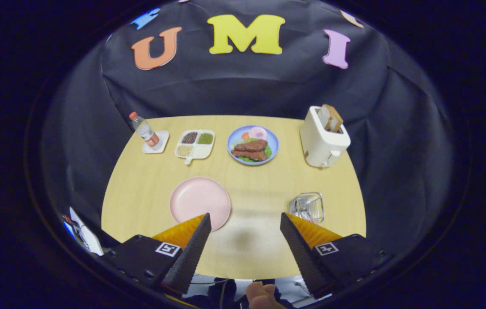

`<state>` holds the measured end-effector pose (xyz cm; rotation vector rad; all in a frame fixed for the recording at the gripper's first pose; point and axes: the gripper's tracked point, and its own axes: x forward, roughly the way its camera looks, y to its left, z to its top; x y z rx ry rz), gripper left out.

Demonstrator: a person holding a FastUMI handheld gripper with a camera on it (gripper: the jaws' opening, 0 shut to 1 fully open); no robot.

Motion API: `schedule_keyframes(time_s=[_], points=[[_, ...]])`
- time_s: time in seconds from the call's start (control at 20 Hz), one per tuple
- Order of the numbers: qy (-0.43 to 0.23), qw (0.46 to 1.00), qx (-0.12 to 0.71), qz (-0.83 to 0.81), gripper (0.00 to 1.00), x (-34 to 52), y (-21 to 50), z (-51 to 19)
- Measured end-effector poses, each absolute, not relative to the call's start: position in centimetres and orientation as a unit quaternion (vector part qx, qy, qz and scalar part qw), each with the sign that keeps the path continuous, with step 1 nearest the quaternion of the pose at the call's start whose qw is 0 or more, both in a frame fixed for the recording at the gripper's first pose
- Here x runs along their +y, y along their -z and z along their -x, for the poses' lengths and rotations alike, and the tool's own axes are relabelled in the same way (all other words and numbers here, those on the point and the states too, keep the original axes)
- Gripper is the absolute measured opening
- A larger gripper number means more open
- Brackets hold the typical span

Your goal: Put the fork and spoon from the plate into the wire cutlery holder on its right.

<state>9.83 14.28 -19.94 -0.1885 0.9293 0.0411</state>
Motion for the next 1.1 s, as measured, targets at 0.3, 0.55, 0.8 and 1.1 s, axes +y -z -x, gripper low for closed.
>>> schedule_keyframes(time_s=[0.3,0.55,0.8,1.1], points=[[-0.019,0.946,0.316,0.065,0.97,18.8,14.0,-9.3],[-0.052,0.983,0.178,0.017,0.97,21.1,8.0,-7.8],[-0.068,0.995,0.061,0.033,0.96,19.8,3.0,-4.1],[-0.028,0.998,-0.017,0.055,0.96,17.0,0.3,-1.3]])
